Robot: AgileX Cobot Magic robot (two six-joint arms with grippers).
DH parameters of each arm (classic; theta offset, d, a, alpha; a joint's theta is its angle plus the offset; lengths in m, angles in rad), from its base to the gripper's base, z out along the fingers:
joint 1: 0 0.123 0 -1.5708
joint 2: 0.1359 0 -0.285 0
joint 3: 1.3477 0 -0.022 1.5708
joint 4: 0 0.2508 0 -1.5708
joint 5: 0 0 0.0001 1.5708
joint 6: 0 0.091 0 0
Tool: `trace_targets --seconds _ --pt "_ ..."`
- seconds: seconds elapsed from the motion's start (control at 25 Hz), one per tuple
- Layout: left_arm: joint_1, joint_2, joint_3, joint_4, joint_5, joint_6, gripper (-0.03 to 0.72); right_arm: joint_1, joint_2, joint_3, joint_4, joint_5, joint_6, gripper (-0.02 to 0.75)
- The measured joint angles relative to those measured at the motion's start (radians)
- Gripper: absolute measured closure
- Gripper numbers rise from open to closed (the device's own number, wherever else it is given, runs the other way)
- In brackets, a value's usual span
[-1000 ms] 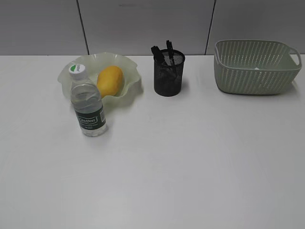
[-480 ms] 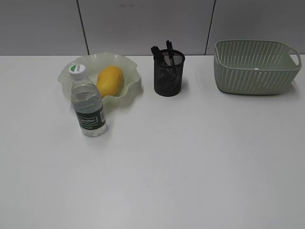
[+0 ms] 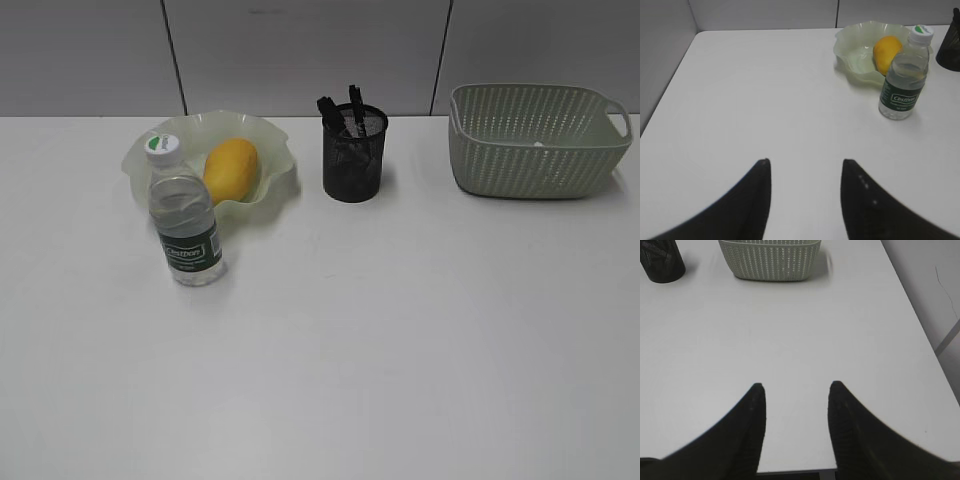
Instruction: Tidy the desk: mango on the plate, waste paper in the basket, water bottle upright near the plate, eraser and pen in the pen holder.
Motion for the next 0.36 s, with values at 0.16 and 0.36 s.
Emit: trace_targets --seconds 0.16,0.36 --pt "0.0 0.0 0.0 -0.004 0.0 0.001 0.349 0.0 0.0 0.0 0.0 0.0 0.0 0.398" --pt "0.0 0.0 0.0 -0.004 0.0 0.002 0.349 0.0 0.0 0.0 0.0 0.0 -0.001 0.398"
